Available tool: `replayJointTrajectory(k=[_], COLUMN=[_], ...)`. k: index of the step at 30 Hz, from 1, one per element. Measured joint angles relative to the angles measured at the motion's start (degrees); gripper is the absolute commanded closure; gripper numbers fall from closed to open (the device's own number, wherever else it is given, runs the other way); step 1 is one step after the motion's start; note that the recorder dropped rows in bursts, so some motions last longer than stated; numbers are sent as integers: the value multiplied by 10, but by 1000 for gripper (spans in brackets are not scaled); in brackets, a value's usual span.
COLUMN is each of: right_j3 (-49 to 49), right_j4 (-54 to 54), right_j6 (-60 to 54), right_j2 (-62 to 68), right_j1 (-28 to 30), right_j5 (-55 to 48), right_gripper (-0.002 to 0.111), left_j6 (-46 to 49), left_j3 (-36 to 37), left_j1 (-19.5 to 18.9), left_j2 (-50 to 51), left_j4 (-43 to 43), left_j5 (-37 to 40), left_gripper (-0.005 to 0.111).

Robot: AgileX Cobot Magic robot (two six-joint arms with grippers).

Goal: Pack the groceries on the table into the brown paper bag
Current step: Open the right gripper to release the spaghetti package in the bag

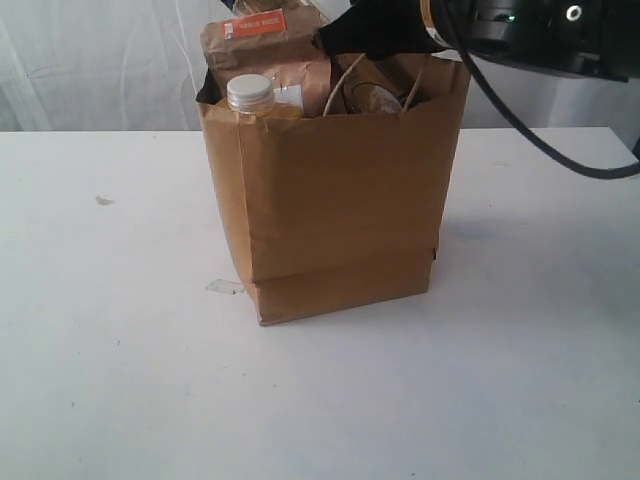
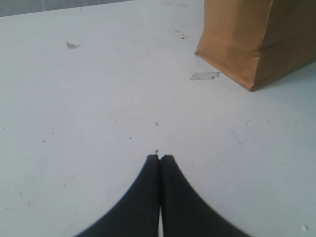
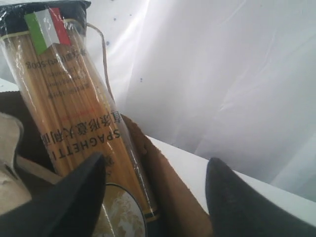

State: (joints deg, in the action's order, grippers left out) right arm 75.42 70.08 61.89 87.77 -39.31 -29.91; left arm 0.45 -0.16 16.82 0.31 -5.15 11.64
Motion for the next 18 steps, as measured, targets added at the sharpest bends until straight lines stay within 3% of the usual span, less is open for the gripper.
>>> replayJointTrajectory(k=[18], right_j3=[0], right_j4=[0], right_j6=[0], right_j2=[-48], right_j1=[0], right_j5=[3], right_gripper=[53], left_j6=[0], left_j3=[0], left_j1=[0], left_j2=[0], left_j4=[0], left_j5=[0], left_gripper=[107])
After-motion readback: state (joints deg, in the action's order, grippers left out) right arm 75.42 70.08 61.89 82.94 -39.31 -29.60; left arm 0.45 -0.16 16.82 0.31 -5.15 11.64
